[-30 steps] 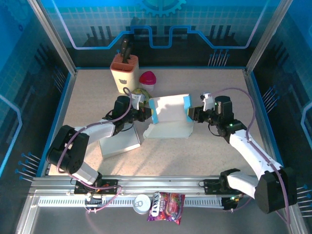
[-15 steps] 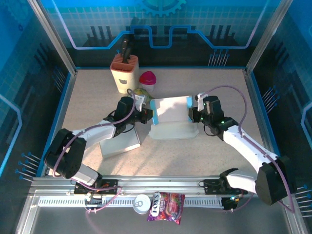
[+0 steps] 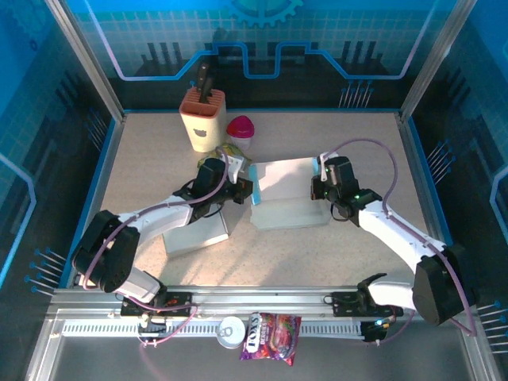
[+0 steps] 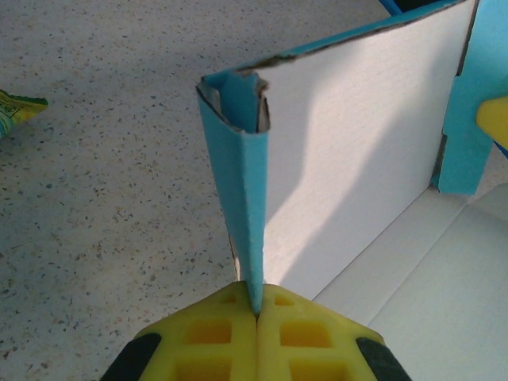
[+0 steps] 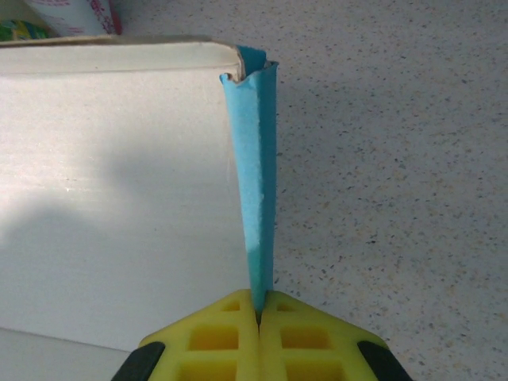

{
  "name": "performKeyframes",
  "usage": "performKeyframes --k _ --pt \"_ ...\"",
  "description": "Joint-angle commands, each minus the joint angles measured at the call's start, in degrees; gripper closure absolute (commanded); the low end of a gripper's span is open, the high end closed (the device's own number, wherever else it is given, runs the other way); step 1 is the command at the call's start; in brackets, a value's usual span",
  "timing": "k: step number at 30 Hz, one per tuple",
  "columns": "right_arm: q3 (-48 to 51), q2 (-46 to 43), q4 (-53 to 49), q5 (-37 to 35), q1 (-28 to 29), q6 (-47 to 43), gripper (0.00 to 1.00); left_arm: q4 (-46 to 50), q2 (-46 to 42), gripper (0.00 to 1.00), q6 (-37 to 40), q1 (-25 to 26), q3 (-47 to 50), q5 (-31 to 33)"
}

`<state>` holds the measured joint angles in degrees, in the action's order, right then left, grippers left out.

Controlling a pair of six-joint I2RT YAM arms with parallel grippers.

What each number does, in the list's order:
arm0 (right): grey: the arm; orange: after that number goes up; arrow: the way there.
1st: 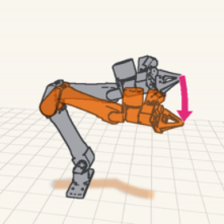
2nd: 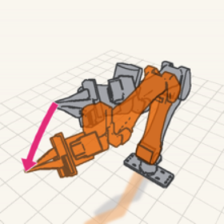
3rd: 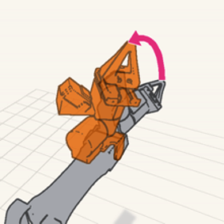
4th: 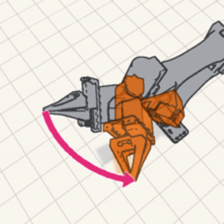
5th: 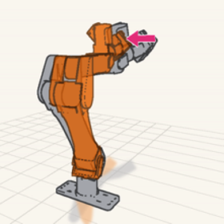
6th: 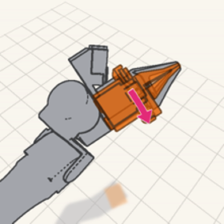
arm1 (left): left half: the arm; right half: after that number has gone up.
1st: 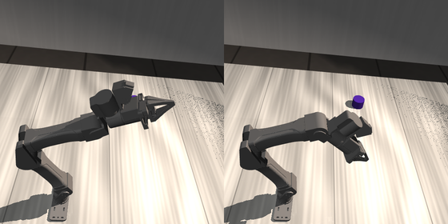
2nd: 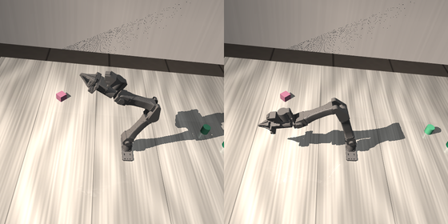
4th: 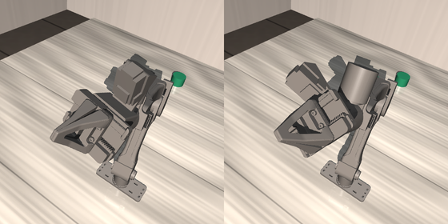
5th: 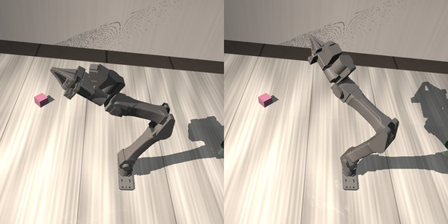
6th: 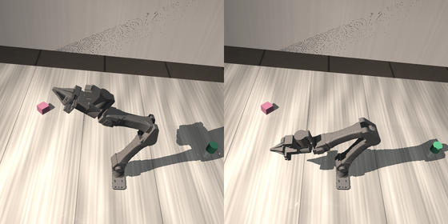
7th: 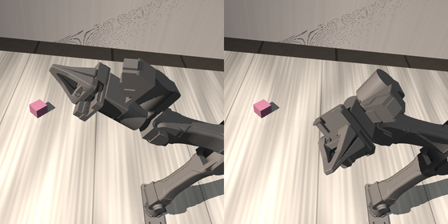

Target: Fold the paper box

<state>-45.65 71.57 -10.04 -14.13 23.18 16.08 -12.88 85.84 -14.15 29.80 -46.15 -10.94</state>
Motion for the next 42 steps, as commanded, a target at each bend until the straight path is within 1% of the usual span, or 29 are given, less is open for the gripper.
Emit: performKeyframes --k 1,3,7,8,11,13,15,17,19,22,24,27,34,42 --pt "-3.7 1.3 -1.3 -4.9 3.5 -1.0 1.0 1.9 -1.5 1.0 2.6 2.6 -3.1 0.8" --pt "-6.0 2.6 -4.6 -11.0 5.4 0.6 1.0 3.1 -1.2 1.0 2.9 3.7 -3.8 3.0" --pt "-11.9 6.9 -15.3 -27.2 10.2 8.3 1.0 4.1 -0.6 1.0 2.3 5.6 -4.7 8.7" --pt "-12.8 7.9 -17.0 -30.0 11.3 10.0 1.0 3.7 -0.7 1.0 1.8 5.7 -4.4 9.3" --pt "-14.6 10.2 -21.0 -35.4 13.6 14.0 1.0 1.4 -1.3 1.0 0.6 6.1 -2.9 9.6" --pt "-16.2 11.6 -23.3 -37.3 14.5 15.3 1.0 1.7 -1.4 1.0 0.6 6.6 -2.8 9.7" --pt "-16.6 11.7 -22.6 -35.6 14.5 14.7 1.0 1.3 -1.6 1.0 0.7 6.7 -2.6 9.2" --pt "-13.8 9.5 -15.9 -28.9 13.7 10.2 1.0 0.7 -1.7 1.0 0.7 6.8 -2.2 8.6" --pt "-10.3 6.1 -10.7 -21.5 11.1 8.6 1.0 0.6 -1.9 1.0 0.8 6.8 -1.9 8.1" --pt "-8.3 3.0 -7.2 -12.2 7.3 6.4 1.0 0.3 -2.1 1.0 1.3 6.8 -1.7 7.2" --pt "-7.9 2.0 -6.3 -8.9 5.8 4.8 0.98 0.2 -2.0 1.0 1.6 6.8 -1.7 6.5" --pt "-7.8 1.7 -5.4 -5.3 4.3 3.2 0.96 -0.1 -1.7 1.0 1.9 6.8 -2.0 5.7" --pt "-6.7 2.1 -3.4 -1.0 1.3 2.0 0.92 0.2 -1.7 1.0 2.1 6.8 -2.4 4.6" --pt "-7.1 2.7 -2.6 1.8 -1.1 0.9 0.88 0.2 -1.8 1.0 2.2 6.7 -2.4 4.2"
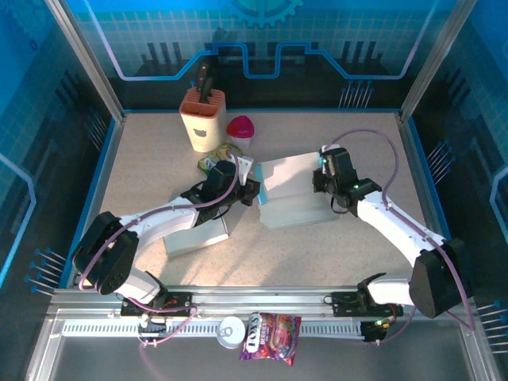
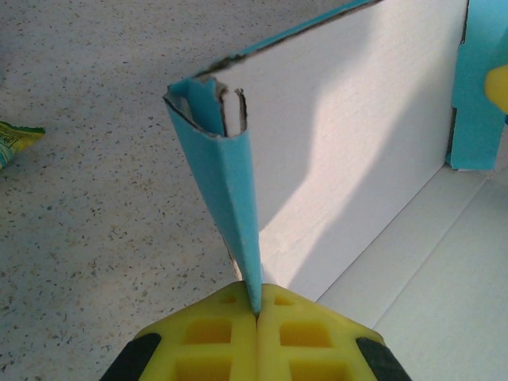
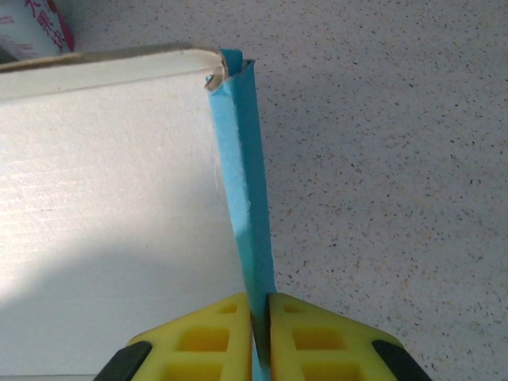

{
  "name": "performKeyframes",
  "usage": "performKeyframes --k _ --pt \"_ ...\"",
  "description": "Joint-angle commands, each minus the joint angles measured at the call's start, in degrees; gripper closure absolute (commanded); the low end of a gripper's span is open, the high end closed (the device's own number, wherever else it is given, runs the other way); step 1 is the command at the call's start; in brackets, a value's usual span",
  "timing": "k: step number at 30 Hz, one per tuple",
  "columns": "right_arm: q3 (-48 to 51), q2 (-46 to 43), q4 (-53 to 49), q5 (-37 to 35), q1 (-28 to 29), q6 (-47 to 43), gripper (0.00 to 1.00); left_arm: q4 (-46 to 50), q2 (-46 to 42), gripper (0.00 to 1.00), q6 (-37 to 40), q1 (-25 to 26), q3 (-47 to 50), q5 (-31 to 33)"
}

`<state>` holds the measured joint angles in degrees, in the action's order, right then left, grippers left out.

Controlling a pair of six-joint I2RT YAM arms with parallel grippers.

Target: Fold the paper box

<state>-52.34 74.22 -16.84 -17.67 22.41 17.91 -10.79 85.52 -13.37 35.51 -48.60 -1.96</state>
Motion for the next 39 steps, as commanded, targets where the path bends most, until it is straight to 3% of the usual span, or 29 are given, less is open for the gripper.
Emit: performKeyframes --k 1,18,23,26,32,39 --pt "-0.4 0.1 4.2 5.6 -0.6 -1.0 0.87 -1.9 -1.4 1.0 1.4 0.9 0.0 -4.8" --pt "-1.5 2.9 5.1 4.9 -1.9 -2.3 0.81 -1.6 -1.3 1.0 1.0 0.1 -0.2 -5.8" --pt "-3.0 3.7 2.4 -5.5 0.3 0.8 1.0 -1.5 -1.2 1.0 0.8 0.0 -0.3 -5.5" --pt "-5.6 5.1 -3.6 -16.8 3.2 6.2 1.0 -2.0 -1.3 1.0 0.4 0.0 -0.2 -5.5" --pt "-10.6 9.6 -13.6 -32.4 10.6 15.3 1.0 -2.6 -1.3 1.0 -0.4 0.1 -0.4 -5.9" --pt "-18.1 16.4 -25.0 -39.1 13.1 23.1 1.0 -2.8 -1.7 1.0 -0.6 0.1 -0.4 -6.4"
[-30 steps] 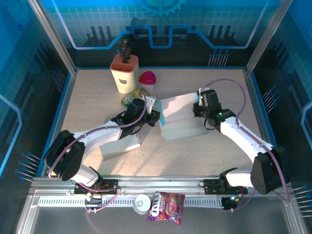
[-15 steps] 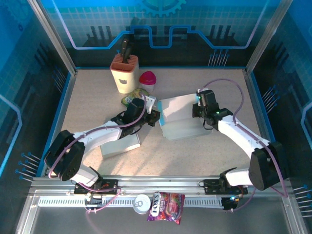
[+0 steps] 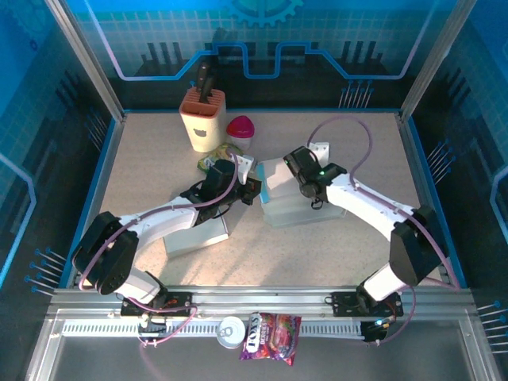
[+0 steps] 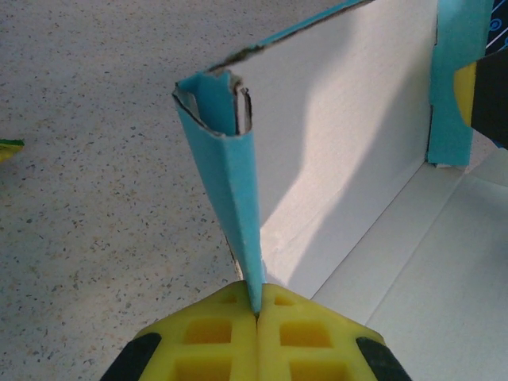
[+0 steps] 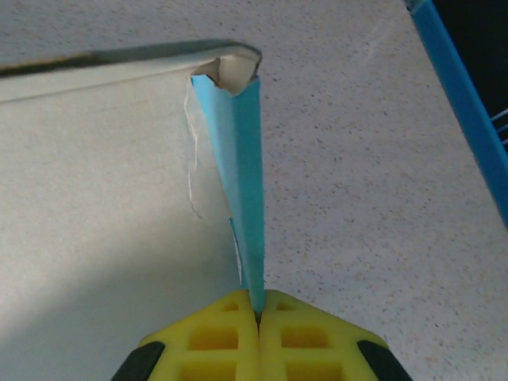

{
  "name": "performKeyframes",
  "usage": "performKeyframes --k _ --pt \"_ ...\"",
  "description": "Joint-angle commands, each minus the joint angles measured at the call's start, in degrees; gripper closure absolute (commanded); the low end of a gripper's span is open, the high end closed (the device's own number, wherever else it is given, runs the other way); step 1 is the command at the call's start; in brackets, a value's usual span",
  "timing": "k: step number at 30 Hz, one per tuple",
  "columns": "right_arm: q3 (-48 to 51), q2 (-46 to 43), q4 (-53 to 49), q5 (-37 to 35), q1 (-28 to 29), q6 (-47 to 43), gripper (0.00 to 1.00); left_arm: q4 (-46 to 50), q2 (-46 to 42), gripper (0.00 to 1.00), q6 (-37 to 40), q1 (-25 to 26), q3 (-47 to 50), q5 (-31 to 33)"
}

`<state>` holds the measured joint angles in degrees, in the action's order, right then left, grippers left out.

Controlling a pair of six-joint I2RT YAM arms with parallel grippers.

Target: Fold the paper box

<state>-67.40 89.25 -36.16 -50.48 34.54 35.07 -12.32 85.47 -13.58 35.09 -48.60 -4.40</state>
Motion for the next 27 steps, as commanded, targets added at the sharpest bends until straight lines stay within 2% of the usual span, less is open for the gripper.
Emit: performKeyframes --k 1,6,10,16,17,20,22,27 --pt "-3.8 1.8 -6.5 -6.6 1.2 6.2 1.0 -1.3 -1.5 1.0 -0.4 0.6 -0.4 -3.9" --pt "-4.8 2.3 -4.3 -3.4 2.2 2.3 1.0 -1.7 -1.3 1.0 -0.5 0.5 -0.1 -3.9" --pt "0.6 -3.0 6.8 5.1 1.4 -5.8 1.0 -2.0 -1.4 1.0 -0.5 0.6 0.3 -3.9" --pt "4.8 -9.3 13.1 18.5 -3.0 -9.6 1.0 -1.9 -0.8 1.0 -0.6 0.2 0.3 -3.9" --pt "5.3 -9.9 13.6 19.9 -3.5 -10.0 0.98 -1.8 -0.5 1.0 -0.7 0.1 0.2 -4.0" --pt "6.1 -10.9 14.0 20.8 -3.9 -10.3 0.94 -2.2 0.3 1.0 -0.9 -0.1 0.2 -3.9" --pt "6.6 -10.6 14.1 20.1 -3.9 -10.1 1.0 -2.8 1.2 1.0 -1.1 -0.1 0.1 -4.0" --pt "11.3 -10.3 17.4 15.6 -2.4 -7.9 1.0 -5.0 4.2 1.0 -1.5 -0.1 0.9 -2.7"
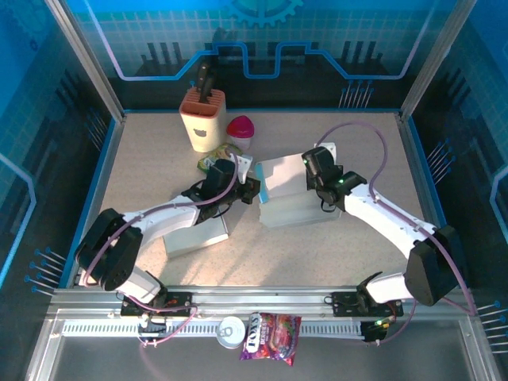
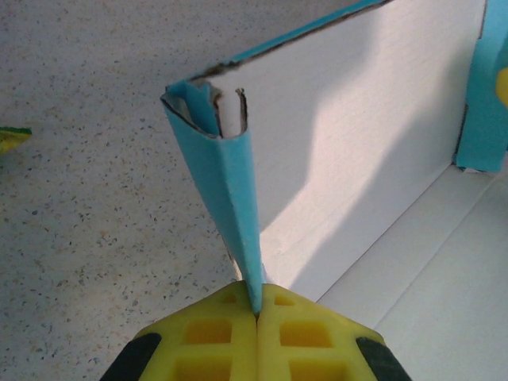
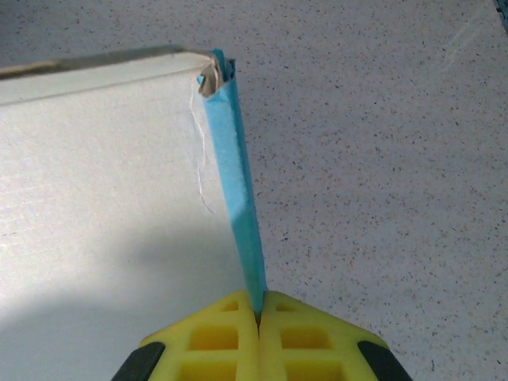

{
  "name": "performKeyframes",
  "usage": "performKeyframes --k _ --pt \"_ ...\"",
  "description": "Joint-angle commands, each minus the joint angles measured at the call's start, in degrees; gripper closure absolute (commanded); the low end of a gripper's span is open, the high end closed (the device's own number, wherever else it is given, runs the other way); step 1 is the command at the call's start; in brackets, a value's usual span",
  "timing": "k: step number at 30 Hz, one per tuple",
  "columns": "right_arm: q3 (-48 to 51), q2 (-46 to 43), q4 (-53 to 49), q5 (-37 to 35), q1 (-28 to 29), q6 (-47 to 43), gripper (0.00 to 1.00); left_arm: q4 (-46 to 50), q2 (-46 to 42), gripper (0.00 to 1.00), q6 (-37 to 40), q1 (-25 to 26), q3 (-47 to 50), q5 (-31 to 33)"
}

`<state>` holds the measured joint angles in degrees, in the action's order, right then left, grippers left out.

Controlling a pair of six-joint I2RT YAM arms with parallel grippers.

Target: Fold the paper box

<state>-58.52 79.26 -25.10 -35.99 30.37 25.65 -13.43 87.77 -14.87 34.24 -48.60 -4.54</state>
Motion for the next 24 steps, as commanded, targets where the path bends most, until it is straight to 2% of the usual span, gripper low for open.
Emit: performKeyframes --k 1,12,17,24 --pt "3.8 -0.6 7.7 0.5 2.2 1.7 1.0 -4.8 2.5 1.0 -0.3 0.8 1.4 -2.2" --pt "13.2 1.4 17.1 0.9 3.4 0.5 1.0 -17.3 13.2 1.0 -4.6 1.1 6.7 -1.2" --pt "16.9 0.5 22.1 0.9 3.7 -1.8 1.0 -22.0 15.1 1.0 -5.8 1.7 8.8 -0.5" --pt "18.9 -1.2 25.1 -0.2 4.4 -3.8 1.0 -23.1 16.7 0.89 -6.1 1.6 9.0 -1.1"
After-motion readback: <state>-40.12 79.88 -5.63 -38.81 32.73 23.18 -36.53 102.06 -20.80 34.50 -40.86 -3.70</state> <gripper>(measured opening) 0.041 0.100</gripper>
